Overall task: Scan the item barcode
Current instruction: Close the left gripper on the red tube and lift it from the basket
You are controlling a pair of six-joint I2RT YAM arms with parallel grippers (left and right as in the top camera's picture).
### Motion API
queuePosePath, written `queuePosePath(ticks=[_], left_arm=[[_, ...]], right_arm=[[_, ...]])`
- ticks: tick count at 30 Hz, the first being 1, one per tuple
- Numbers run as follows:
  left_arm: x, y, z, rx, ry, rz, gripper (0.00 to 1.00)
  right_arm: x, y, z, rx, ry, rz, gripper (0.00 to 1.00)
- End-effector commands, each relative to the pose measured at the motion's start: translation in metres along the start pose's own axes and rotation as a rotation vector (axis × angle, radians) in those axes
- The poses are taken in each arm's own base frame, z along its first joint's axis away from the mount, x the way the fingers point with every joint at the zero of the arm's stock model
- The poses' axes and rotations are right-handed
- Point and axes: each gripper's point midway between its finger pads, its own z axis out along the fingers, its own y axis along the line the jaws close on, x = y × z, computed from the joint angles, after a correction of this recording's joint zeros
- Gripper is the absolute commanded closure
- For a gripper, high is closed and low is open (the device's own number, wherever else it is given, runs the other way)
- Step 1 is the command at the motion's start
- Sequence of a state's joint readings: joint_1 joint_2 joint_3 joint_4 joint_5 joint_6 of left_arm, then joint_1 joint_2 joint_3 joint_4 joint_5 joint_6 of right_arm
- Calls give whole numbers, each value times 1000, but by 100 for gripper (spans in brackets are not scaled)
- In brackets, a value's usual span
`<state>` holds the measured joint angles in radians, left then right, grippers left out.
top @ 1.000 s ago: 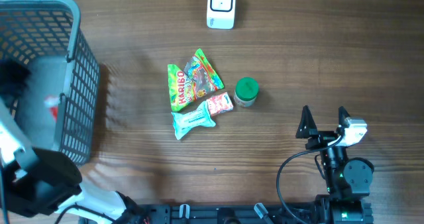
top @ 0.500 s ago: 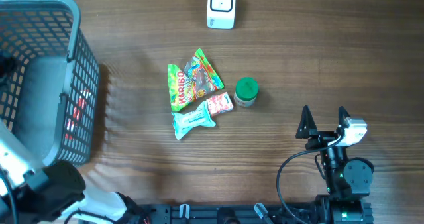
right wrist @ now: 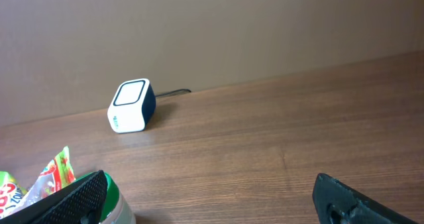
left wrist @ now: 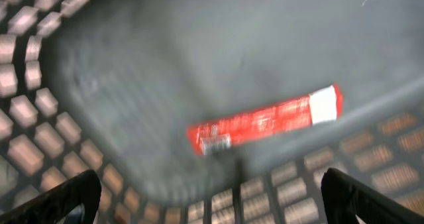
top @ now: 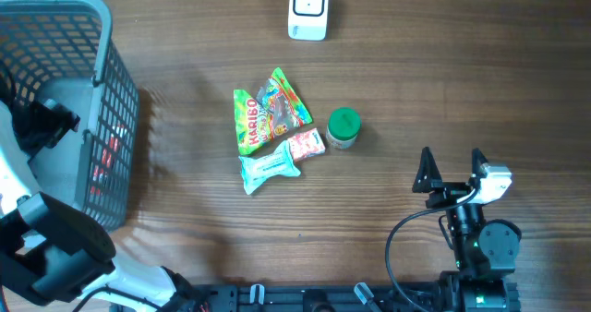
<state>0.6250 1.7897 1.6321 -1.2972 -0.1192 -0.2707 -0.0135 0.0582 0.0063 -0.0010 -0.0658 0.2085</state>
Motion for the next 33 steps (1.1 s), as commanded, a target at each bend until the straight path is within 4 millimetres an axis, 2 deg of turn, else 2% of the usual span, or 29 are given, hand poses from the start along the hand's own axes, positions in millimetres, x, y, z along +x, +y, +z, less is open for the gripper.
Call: queuePosePath(ticks=[1, 2, 6, 10, 13, 21, 26, 32, 33], left_arm=[[6, 7, 23, -32, 17, 106, 10], [7, 6, 30, -31, 17, 106, 12], [16, 6, 54, -33, 32, 211, 0], [30, 8, 78, -34, 58, 389, 0], [33, 7, 91, -31, 49, 455, 0], [21, 0, 108, -21, -9, 546, 0], [27, -15, 120, 64, 18, 547, 0], [32, -13, 131, 54, 56, 546, 0], [31, -12, 131, 49, 54, 541, 4]], right_arm=[[0, -1, 0, 7, -2, 2, 0], [0, -1, 0, 7, -2, 1, 0], [0, -1, 0, 6, -3, 1, 0], [0, -1, 0, 6, -3, 1, 0], [0, -1, 0, 6, -3, 2, 0], [0, -1, 0, 6, -3, 1, 0], [0, -1, 0, 7, -2, 1, 0], [0, -1, 0, 6, -3, 2, 0], [0, -1, 0, 6, -3, 1, 0]])
